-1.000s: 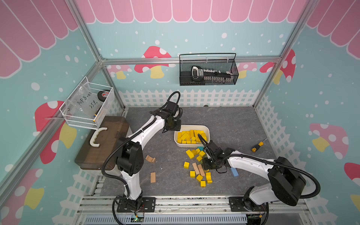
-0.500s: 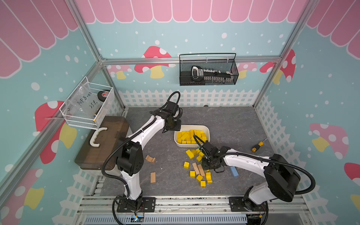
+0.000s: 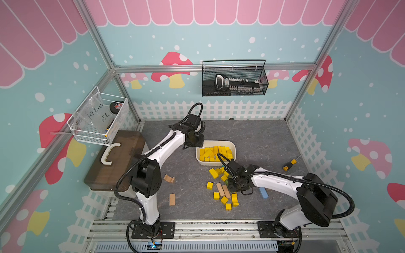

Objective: Pick out the yellow building blocks
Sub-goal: Pick up the building block from the center of the board.

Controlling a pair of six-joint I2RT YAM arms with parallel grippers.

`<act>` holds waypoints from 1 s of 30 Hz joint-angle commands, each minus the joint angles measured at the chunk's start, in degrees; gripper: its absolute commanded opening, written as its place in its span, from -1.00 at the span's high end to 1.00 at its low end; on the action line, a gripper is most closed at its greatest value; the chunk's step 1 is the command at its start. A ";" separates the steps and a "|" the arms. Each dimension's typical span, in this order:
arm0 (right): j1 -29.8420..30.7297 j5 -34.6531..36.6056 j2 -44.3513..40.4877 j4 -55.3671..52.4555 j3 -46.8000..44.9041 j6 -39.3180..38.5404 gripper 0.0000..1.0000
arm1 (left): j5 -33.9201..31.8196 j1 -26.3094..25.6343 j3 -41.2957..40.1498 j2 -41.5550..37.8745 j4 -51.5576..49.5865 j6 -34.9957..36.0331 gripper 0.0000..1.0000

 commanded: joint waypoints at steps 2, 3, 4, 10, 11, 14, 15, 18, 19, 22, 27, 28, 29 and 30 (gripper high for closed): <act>0.58 1.08 0.30 -1.65 1.04 1.38 0.28 | 0.39 0.30 0.28 -0.33 -0.85 1.06 0.01; 0.59 1.11 0.35 -1.69 1.14 1.43 0.29 | 0.36 0.30 0.28 -0.34 -0.85 1.06 0.01; 0.59 1.24 0.40 -1.89 1.11 1.56 0.29 | 0.33 0.25 0.29 -0.42 -0.86 1.05 0.01; 0.83 1.43 0.75 -2.61 1.60 1.80 0.13 | 0.52 0.30 0.30 -0.42 -0.85 1.06 0.01; 0.89 1.45 0.79 -2.64 1.66 1.87 0.13 | 0.51 0.28 0.36 -0.43 -0.92 1.06 0.01; 1.12 1.58 0.51 -2.83 1.52 1.93 0.29 | 0.60 0.27 0.39 -0.41 -0.89 1.06 0.01; 1.20 1.70 0.36 -2.83 1.50 2.12 0.30 | 0.58 0.30 0.37 -0.43 -0.89 1.06 0.01; 1.38 1.64 -0.04 -3.10 1.27 2.39 0.33 | 0.69 0.30 0.37 -0.43 -1.03 1.06 0.01; 1.47 1.68 -0.16 -3.07 1.19 2.48 0.38 | 0.74 0.29 0.41 -0.43 -1.03 1.06 0.01; 1.67 1.95 -0.84 -3.06 0.97 2.72 0.45 | 0.78 0.26 0.37 -0.51 -1.04 1.06 0.01; 1.73 2.25 -1.75 -2.87 0.75 2.88 0.50 | 0.75 0.30 0.19 -0.86 -1.03 1.06 0.01; 1.74 2.36 -1.96 -2.87 0.84 2.81 0.50 | 0.78 0.30 0.11 -0.86 -1.02 1.06 0.01; 1.73 2.44 -2.01 -2.96 0.95 2.79 0.51 | 0.78 0.30 0.10 -0.95 -0.94 1.06 0.01; 1.73 2.54 -2.10 -3.05 1.15 2.71 0.52 | 0.76 0.30 0.10 -0.95 -1.03 1.06 0.01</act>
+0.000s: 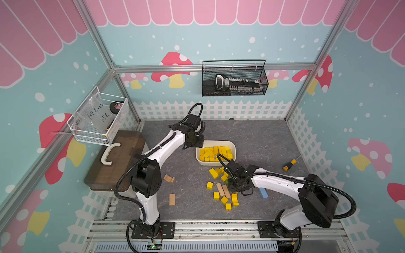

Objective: Pick out the yellow building blocks
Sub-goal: Pick up the building block from the center of the board.

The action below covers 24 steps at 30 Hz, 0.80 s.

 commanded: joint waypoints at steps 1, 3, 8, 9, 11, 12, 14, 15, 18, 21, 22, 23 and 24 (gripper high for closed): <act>0.60 1.46 -1.38 -1.76 0.75 0.92 0.52 | 0.61 0.30 0.10 -1.04 -0.63 1.08 0.01; 0.60 2.00 -1.70 -2.21 1.63 0.50 0.53 | 0.55 0.27 0.10 -1.04 -0.64 1.08 0.01; 0.51 4.93 -3.36 -3.62 4.79 -0.31 0.51 | 1.10 0.12 0.10 -0.96 -0.63 0.90 0.01; 0.51 5.66 -3.34 -4.31 6.13 -0.78 0.50 | 1.07 -0.09 0.10 -0.88 -0.64 0.90 0.01; 0.26 6.39 -2.95 -4.95 8.45 -1.88 0.50 | 0.79 -0.55 0.10 -0.85 -0.59 0.90 0.01; 0.08 6.54 -2.38 -5.34 9.67 -2.43 0.50 | 0.59 -0.74 0.10 -0.85 -0.63 0.99 0.01; -0.49 6.64 -1.02 -5.95 11.99 -3.57 0.51 | 0.43 -1.06 0.10 -0.91 -0.76 1.02 0.01; -0.78 6.79 -0.29 -6.29 13.26 -4.13 0.51 | 0.41 -1.10 0.10 -0.95 -0.70 1.08 0.01; -1.72 6.99 1.80 -6.99 16.62 -5.75 0.52 | 0.43 -1.11 0.10 -1.13 -0.66 0.99 0.00; -2.90 7.25 3.76 -7.04 19.44 -7.32 0.52 | 0.77 -1.19 0.10 -1.13 -0.64 0.82 0.01; -3.42 7.32 4.35 -6.98 20.44 -7.85 0.52 | 1.08 -1.35 0.19 -1.05 -0.63 0.73 0.01; -3.90 7.54 4.94 -6.96 21.40 -8.45 0.52 | 1.22 -1.60 0.27 -0.84 -0.64 0.73 0.01; -4.34 7.83 5.44 -7.02 22.28 -8.94 0.52 | 1.13 -1.80 0.32 -0.82 -0.63 0.79 0.01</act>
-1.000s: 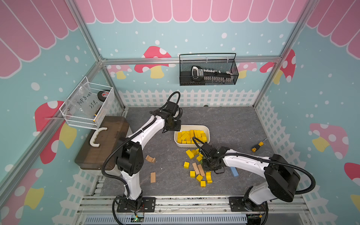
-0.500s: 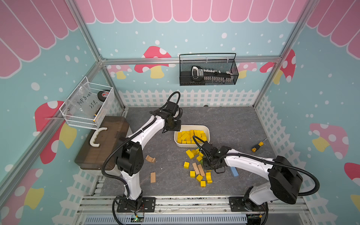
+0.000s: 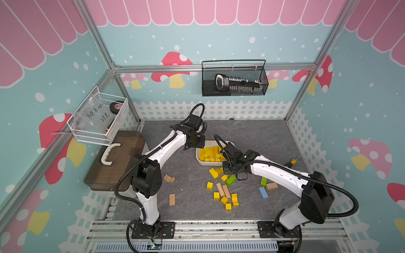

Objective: Pick out the yellow building blocks
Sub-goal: Pick up the building block from the center of the board, then place the building block in the storage box.

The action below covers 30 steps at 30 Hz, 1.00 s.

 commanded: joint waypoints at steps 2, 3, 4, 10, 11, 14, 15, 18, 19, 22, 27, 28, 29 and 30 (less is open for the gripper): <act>-2.27 1.93 2.72 -1.75 4.57 -3.30 0.53 | 0.57 -1.07 0.37 -0.99 -0.63 0.88 0.01; -2.95 1.81 3.36 -1.76 5.53 -3.77 0.53 | 0.50 -1.14 0.30 -1.00 -0.64 0.89 0.01; -3.66 1.73 3.96 -1.74 6.53 -4.14 0.54 | 0.48 -1.18 0.28 -1.10 -0.61 0.86 0.01; -7.37 0.25 8.50 -0.19 11.45 -5.99 0.55 | 0.61 -1.44 0.19 -1.48 -0.59 0.80 0.00; -7.81 -0.04 9.27 0.08 12.17 -6.17 0.56 | 0.65 -1.57 0.19 -1.48 -0.64 0.82 0.01; -8.76 -0.74 11.74 0.78 14.08 -6.70 0.56 | 0.54 -1.79 0.10 -1.57 -0.63 0.90 0.00; -9.01 -0.84 12.52 0.75 14.78 -6.87 0.56 | 0.56 -1.86 0.10 -1.59 -0.69 0.90 0.01; -9.48 -0.93 14.90 0.72 17.12 -7.54 0.56 | 0.54 -1.88 0.02 -1.66 -0.65 0.90 0.01; -9.59 -0.99 15.62 0.63 17.58 -7.66 0.56 | 0.55 -1.92 0.02 -1.59 -0.68 0.90 0.00; -9.72 -1.45 17.24 0.57 18.41 -7.68 0.56 | 0.46 -1.97 0.06 -1.60 -0.64 0.90 0.00; -9.77 -2.82 18.58 0.61 18.80 -7.67 0.51 | 0.43 -1.96 0.10 -1.39 -0.65 0.90 0.01; -9.84 -3.16 18.63 0.63 18.87 -7.67 0.49 | 0.47 -1.97 0.19 -1.30 -0.61 0.90 0.00; -9.73 -3.40 18.64 0.58 18.94 -7.60 0.48 | 0.47 -1.97 0.21 -1.30 -0.63 0.90 0.01; -9.80 -3.48 18.64 0.64 18.90 -7.59 0.47 | 0.37 -1.96 0.19 -1.30 -0.65 0.90 0.01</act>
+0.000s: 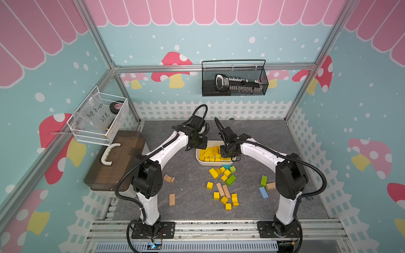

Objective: Pick out the yellow building blocks
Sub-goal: Place the building block in the storage box.

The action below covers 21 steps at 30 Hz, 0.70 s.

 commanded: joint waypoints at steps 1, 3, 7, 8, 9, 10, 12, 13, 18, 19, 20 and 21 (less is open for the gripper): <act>-0.20 -1.17 0.63 -0.14 1.37 -0.37 0.46 | 0.28 -0.15 0.19 -1.30 -0.63 0.90 0.01; -0.22 -1.42 0.63 -0.09 1.33 -0.29 0.43 | 0.34 -0.13 0.19 -1.22 -0.69 0.90 0.01; -0.18 -1.86 0.63 0.21 1.24 -0.37 0.35 | 0.32 -0.15 0.19 -1.17 -0.65 0.99 0.01; -0.18 -2.08 0.63 0.24 1.22 -0.39 0.34 | 0.34 -0.15 0.19 -1.21 -0.71 0.99 0.01; -0.21 -2.22 0.63 0.32 1.22 -0.37 0.34 | 0.32 -0.15 0.19 -1.22 -0.65 0.99 0.00; -0.20 -2.35 0.63 0.42 1.22 -0.37 0.33 | 0.27 -0.11 0.19 -1.22 -0.68 0.99 0.01; -0.18 -2.32 0.63 0.40 1.17 -0.37 0.30 | 0.35 -0.15 0.19 -1.21 -0.71 0.99 0.00; -0.21 -2.38 0.63 0.49 1.06 -0.29 0.29 | 0.32 -0.15 0.19 -1.21 -0.69 0.99 0.01; -0.18 -2.30 0.63 0.61 0.83 -0.29 0.21 | 0.51 -0.15 0.19 -1.13 -0.72 0.99 0.01; -0.19 -2.24 0.63 0.53 0.79 -0.29 0.20 | 0.45 -0.15 0.19 -1.13 -0.74 0.99 0.00; -0.18 -2.24 0.63 0.58 0.76 -0.33 0.20 | 0.45 -0.15 0.22 -1.13 -0.81 0.99 0.01; -0.19 -2.35 0.63 0.65 0.68 -0.29 0.20 | 0.52 -0.15 0.22 -1.11 -0.81 0.99 0.00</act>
